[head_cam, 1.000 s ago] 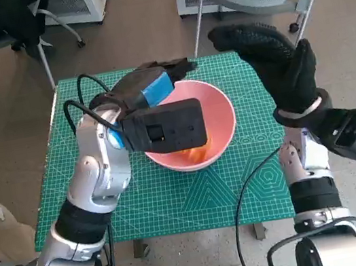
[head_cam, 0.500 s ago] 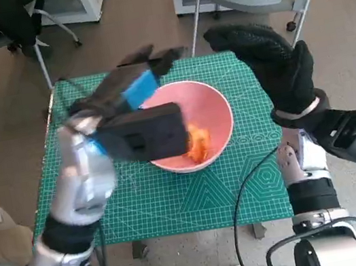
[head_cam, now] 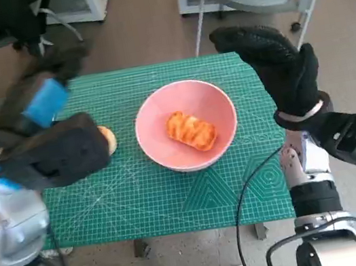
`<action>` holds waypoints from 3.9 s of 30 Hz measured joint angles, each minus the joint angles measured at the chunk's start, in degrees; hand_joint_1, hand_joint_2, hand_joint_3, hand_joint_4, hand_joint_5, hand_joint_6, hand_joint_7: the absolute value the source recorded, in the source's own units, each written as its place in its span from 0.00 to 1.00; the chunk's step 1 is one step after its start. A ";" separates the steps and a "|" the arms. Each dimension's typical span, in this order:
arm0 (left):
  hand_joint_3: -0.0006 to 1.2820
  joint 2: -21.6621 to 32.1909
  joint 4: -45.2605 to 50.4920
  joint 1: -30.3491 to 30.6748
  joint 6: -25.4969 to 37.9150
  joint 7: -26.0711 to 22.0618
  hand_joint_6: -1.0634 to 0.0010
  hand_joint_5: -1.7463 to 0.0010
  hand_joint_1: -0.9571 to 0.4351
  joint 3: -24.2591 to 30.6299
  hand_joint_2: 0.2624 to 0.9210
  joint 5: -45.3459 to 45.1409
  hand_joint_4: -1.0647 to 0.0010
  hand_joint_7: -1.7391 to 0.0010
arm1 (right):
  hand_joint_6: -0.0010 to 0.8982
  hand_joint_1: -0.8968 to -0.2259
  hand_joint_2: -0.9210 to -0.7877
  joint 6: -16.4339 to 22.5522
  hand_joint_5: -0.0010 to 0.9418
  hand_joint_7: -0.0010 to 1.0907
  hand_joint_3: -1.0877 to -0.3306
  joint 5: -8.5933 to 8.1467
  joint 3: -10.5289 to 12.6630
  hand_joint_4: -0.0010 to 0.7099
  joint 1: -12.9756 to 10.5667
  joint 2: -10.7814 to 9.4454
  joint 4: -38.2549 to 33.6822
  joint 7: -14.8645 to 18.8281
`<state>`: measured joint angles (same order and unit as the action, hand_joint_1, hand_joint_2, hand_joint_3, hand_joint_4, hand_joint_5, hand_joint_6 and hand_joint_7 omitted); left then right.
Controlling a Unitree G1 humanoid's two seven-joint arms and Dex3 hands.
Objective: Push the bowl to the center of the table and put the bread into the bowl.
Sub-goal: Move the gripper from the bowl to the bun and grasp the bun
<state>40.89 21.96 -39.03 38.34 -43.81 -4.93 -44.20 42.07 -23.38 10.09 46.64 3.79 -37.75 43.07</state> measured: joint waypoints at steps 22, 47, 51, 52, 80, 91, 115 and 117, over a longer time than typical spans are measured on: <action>0.00 1.37 2.56 4.62 2.41 -3.24 0.86 1.00 0.60 -1.52 0.64 -1.99 0.98 0.98 | 0.00 0.30 0.00 0.00 0.00 0.25 0.32 -0.49 -0.29 0.07 0.12 -0.66 -1.70 0.55; 0.02 -2.26 -26.16 0.67 -4.98 4.01 0.86 1.00 0.65 -11.53 0.64 -2.82 1.00 1.00 | 0.00 0.29 0.00 -0.15 0.00 0.26 0.33 -1.05 -0.03 0.06 0.24 0.64 -1.92 1.02; 0.01 -3.01 -29.88 -1.30 -5.45 4.75 0.86 1.00 0.60 -12.87 0.62 -3.03 1.00 1.00 | 0.00 0.29 0.00 -0.21 0.00 0.25 0.33 -1.03 -0.04 0.06 0.24 0.75 -1.82 1.00; 0.01 -3.17 -30.67 -1.61 -5.52 4.93 0.86 1.00 0.59 -13.13 0.62 -3.03 1.00 1.00 | 0.00 0.29 0.00 -0.22 0.00 0.25 0.33 -0.99 -0.07 0.06 0.24 0.75 -1.78 1.00; 0.00 -9.24 -58.40 -13.41 -10.16 10.52 0.87 1.00 0.54 -20.64 0.61 -3.00 1.00 1.00 | 0.00 0.28 0.00 -1.11 0.00 0.24 0.34 -1.19 -0.07 0.06 -0.51 2.32 0.56 1.37; 0.00 -12.42 -66.63 -15.97 -12.34 13.61 0.87 1.00 0.56 -22.02 0.61 -2.47 1.00 1.00 | 0.00 0.28 0.00 -2.32 0.00 0.24 0.34 -1.29 0.02 0.05 -1.50 2.61 1.86 1.54; 0.00 -15.61 -79.11 -19.34 -16.99 18.13 0.87 1.00 0.57 -23.21 0.61 -1.06 1.00 1.00 | 0.00 0.28 0.00 -5.19 0.00 0.25 0.35 -1.44 0.15 0.06 -3.50 3.00 6.16 1.36; 0.00 -15.80 -79.82 -19.42 -17.32 18.33 0.87 1.00 0.57 -23.34 0.61 -0.80 1.00 1.00 | 0.00 0.28 0.00 -5.36 0.00 0.25 0.35 -1.44 0.15 0.06 -3.65 3.03 6.45 1.36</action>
<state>25.09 -57.86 -58.45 21.03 -25.48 -28.27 -45.00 36.71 -24.82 10.24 42.99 6.82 -31.31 44.43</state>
